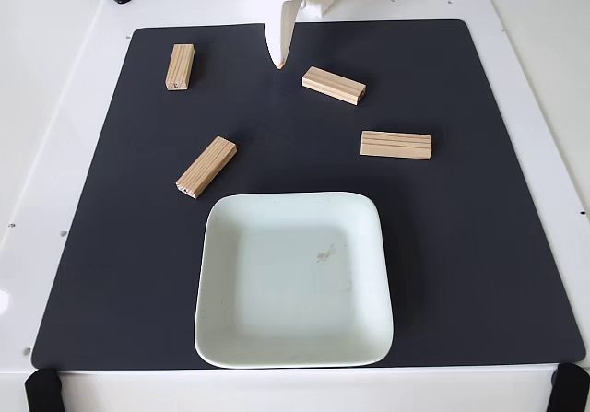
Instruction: Pick up the wooden block and place them on the plate.
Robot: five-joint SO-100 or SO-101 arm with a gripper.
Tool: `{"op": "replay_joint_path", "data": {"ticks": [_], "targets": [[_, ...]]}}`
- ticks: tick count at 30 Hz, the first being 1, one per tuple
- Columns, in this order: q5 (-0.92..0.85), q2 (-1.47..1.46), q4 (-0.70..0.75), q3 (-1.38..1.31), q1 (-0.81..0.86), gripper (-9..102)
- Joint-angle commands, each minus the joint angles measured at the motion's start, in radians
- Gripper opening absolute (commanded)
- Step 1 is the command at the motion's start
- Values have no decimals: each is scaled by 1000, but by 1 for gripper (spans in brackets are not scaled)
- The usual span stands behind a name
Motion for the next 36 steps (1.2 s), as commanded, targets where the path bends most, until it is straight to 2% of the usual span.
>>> {"op": "replay_joint_path", "data": {"ticks": [1, 25, 36], "targets": [[-8, 5, -6, -48, -3, -1], [-9, 5, -6, -48, -29, 0], [-9, 5, -8, -71, -124, 0]]}}
